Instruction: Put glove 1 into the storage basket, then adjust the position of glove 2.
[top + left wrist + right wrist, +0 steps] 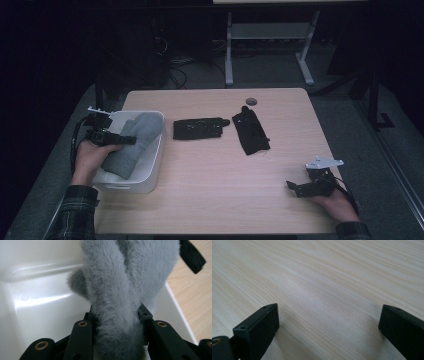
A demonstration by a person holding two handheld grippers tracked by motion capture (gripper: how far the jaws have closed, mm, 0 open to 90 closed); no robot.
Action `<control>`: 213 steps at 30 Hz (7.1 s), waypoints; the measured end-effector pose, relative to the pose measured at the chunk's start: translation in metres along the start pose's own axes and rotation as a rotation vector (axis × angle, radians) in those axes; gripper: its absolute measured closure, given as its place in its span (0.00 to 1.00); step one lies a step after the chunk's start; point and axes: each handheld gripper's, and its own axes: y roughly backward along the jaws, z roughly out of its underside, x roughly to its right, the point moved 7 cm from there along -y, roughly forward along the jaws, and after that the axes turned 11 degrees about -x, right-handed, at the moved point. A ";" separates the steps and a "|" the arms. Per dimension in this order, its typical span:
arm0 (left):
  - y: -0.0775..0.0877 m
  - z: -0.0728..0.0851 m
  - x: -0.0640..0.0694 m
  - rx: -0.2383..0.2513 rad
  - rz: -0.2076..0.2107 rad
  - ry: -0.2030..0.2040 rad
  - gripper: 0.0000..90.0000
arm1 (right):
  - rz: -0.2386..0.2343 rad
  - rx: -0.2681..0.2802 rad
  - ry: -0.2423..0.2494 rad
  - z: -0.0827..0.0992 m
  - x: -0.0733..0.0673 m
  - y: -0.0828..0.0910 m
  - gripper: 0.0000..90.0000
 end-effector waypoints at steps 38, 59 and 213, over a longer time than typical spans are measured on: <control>-0.003 -0.010 0.042 0.099 -0.100 -0.146 0.26 | 0.001 0.001 -0.004 0.000 0.000 0.000 0.03; -0.050 -0.016 0.158 0.117 0.033 -0.374 0.26 | 0.001 0.001 -0.002 0.000 0.000 0.000 0.03; -0.156 0.056 0.167 0.109 -0.047 -0.610 0.14 | -0.216 -0.111 0.213 -0.075 -0.066 -0.032 1.00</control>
